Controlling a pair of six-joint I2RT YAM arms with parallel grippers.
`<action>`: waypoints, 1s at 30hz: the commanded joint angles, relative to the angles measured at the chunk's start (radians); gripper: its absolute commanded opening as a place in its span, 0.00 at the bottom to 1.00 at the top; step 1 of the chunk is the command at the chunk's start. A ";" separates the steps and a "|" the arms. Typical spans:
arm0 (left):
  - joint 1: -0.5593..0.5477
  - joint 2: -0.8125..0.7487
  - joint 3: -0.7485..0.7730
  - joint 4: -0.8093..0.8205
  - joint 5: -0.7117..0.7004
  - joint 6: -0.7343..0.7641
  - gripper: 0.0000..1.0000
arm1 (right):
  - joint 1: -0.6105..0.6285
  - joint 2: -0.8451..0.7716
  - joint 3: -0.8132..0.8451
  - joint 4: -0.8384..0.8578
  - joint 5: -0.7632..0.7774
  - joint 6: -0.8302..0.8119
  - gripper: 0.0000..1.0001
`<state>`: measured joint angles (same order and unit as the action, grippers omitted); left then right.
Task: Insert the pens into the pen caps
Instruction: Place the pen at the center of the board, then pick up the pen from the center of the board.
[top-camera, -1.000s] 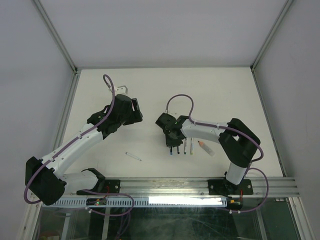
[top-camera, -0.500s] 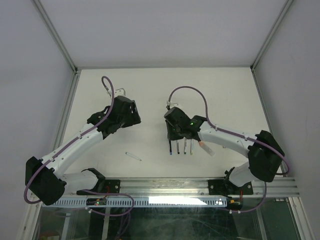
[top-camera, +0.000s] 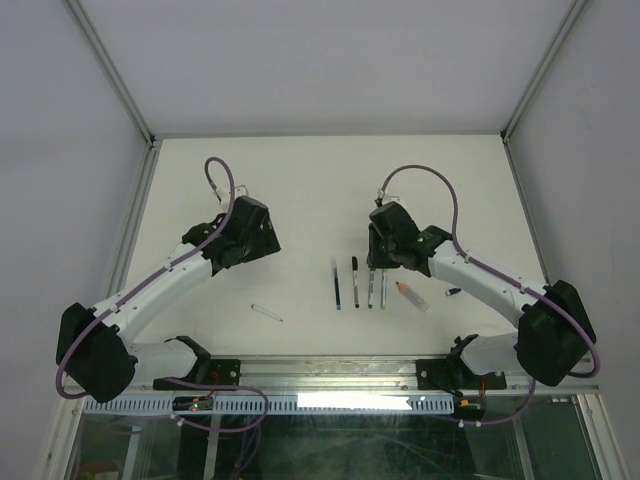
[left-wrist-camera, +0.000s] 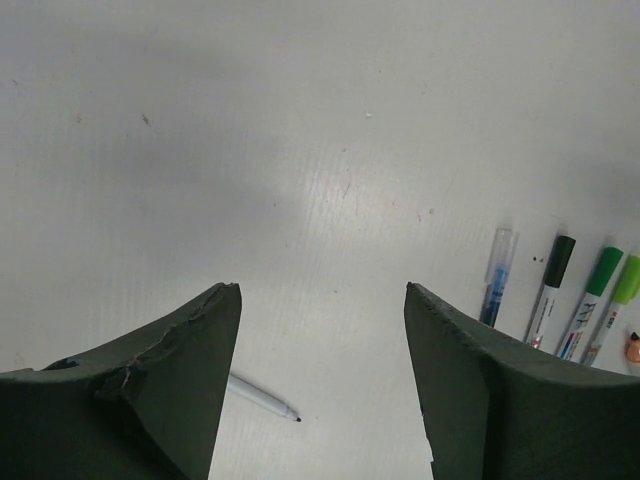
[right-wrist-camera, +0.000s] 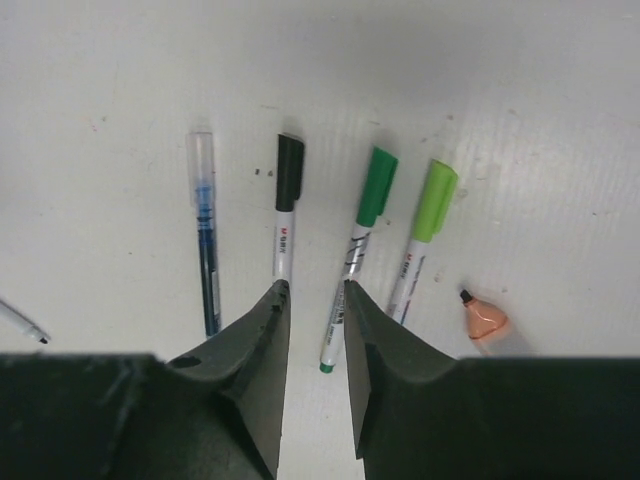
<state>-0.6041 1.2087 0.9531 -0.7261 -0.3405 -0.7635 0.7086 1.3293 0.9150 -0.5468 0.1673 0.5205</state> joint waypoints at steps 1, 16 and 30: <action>0.026 0.044 0.054 0.016 -0.015 0.017 0.67 | -0.060 -0.026 0.037 -0.086 0.012 -0.023 0.31; 0.045 0.090 0.075 0.087 0.030 0.100 0.68 | -0.193 0.079 0.094 -0.437 -0.083 0.029 0.58; 0.060 0.094 0.066 0.098 0.063 0.112 0.68 | -0.210 0.239 0.035 -0.374 -0.030 -0.010 0.61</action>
<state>-0.5545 1.3087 0.9905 -0.6704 -0.2970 -0.6666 0.5137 1.5513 0.9508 -0.9592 0.1226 0.5308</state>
